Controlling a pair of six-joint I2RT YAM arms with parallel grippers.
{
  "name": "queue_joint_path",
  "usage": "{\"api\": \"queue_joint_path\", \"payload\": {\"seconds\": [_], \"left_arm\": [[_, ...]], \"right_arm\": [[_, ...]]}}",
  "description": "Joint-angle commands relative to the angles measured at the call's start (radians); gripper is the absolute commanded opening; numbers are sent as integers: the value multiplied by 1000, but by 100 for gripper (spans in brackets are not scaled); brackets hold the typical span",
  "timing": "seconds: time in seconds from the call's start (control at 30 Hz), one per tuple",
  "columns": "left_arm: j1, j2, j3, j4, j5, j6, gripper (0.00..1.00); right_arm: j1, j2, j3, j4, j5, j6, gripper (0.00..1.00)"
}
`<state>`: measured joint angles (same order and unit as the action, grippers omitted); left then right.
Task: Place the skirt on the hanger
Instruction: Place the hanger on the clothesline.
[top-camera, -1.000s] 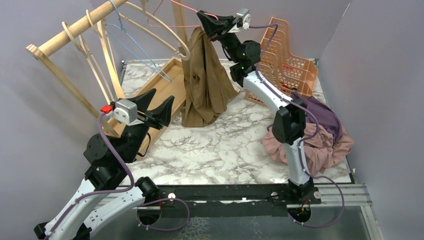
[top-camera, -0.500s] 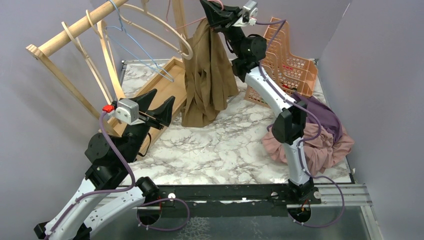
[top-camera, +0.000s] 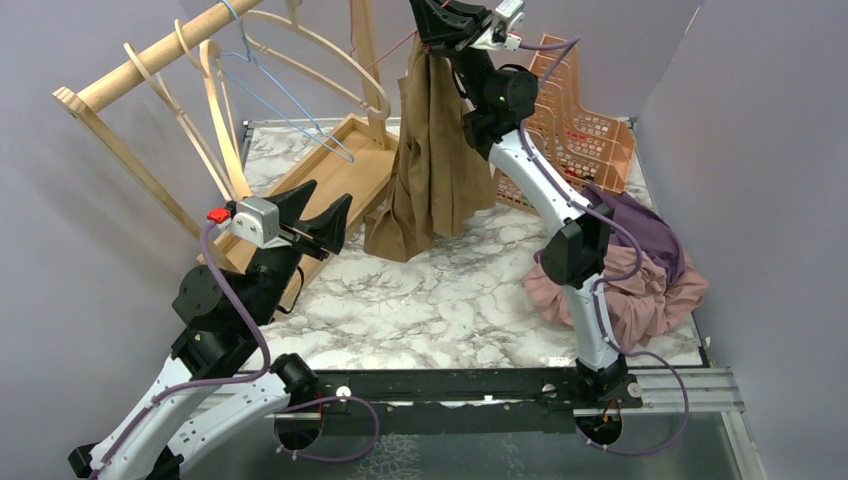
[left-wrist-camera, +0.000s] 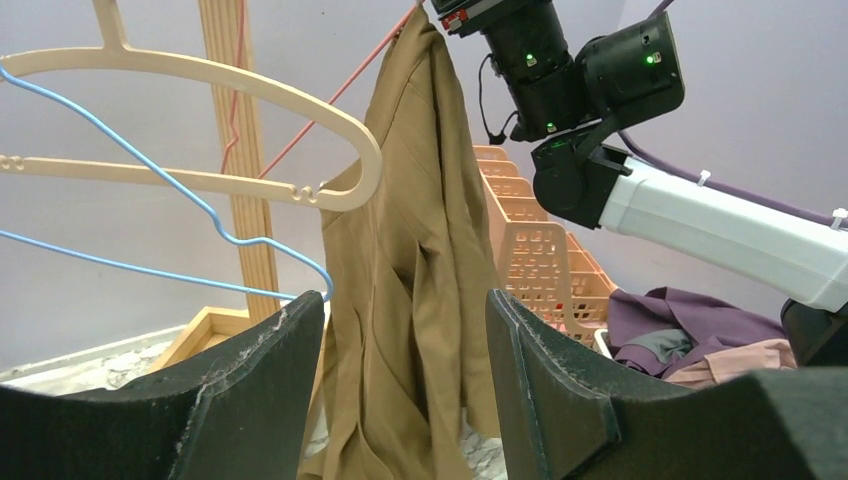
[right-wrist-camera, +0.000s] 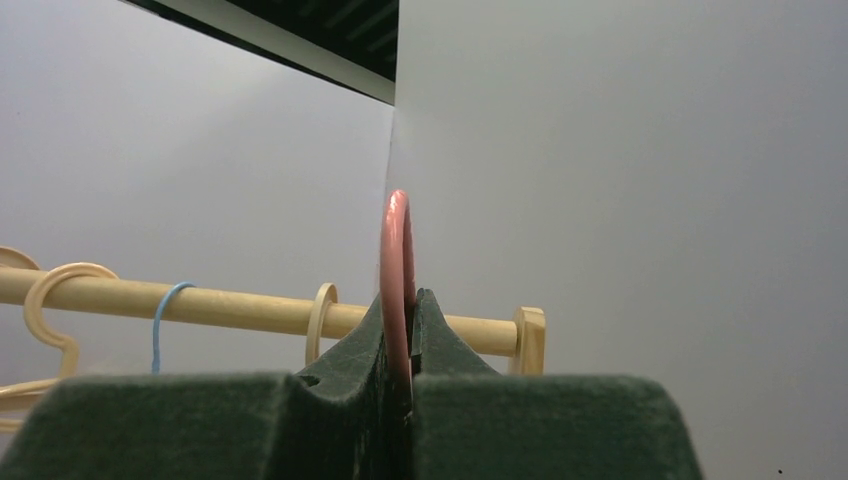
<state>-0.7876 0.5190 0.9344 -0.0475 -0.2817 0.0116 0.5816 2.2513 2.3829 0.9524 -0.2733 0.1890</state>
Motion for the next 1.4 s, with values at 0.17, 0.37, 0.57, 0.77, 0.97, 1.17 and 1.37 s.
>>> {"api": "queue_joint_path", "payload": {"seconds": [0.17,0.37,0.57,0.77,0.97,1.17,1.37], "left_arm": [[-4,3,18,-35,-96,-39,63],[-4,25,33,-75,-132,-48,63],[-4,40,23,-96,-136,-65,63],[-4,46,23,-114,-146,-79,63],[-4,38,20,-137,-149,-101,63],[-4,37,24,-153,-159,-112,63],[-4,39,22,-164,-153,-125,63]], "right_arm": [[9,-178,-257,143,61,11,1],[14,-363,-545,38,114,-4,10],[13,-471,-702,-118,106,-24,14],[14,-542,-718,-365,64,-52,20],[14,-559,-672,-642,33,-123,33],[14,-467,-479,-914,40,-177,37],[14,-381,-410,-921,80,-196,42]]}}
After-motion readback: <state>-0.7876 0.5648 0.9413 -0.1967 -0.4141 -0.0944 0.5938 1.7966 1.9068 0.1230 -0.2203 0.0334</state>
